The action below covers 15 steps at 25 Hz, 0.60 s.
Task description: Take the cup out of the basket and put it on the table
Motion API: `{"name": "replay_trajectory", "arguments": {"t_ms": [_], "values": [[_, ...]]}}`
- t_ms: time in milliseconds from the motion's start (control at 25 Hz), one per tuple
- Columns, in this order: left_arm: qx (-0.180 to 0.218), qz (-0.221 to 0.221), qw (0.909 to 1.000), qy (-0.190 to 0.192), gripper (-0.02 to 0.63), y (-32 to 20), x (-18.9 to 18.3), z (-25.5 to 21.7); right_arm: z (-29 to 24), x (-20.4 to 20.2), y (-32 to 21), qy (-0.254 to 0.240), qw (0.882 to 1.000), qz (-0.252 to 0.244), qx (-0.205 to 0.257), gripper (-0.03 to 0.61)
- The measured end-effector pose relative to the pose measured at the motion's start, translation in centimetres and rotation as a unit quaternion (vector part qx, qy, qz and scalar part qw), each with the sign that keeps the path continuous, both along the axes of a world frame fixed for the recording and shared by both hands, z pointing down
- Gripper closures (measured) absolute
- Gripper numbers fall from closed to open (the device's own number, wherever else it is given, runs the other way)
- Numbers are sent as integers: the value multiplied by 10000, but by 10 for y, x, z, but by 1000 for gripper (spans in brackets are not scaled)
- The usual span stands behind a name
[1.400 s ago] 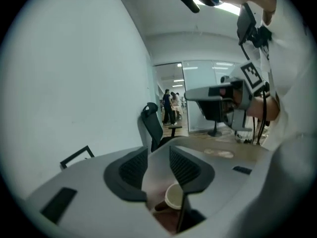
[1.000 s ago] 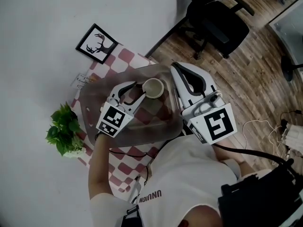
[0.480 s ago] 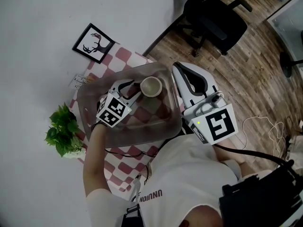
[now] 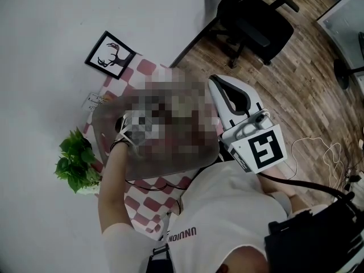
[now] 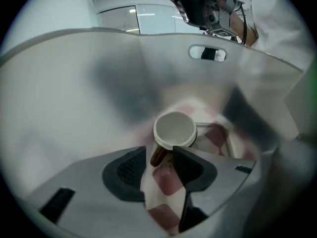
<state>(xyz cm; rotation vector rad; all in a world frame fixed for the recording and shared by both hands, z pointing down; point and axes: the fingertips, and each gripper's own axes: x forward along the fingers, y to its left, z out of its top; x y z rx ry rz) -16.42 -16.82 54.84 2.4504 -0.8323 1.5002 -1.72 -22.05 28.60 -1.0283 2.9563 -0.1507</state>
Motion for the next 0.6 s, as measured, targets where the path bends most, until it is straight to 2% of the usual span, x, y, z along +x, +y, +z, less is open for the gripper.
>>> {"name": "replay_trajectory", "arguments": {"t_ms": [600], "values": [[-117,391,9985,-366,466,0,4,27,5,9,-1,101,9998,167,-68,560]]}}
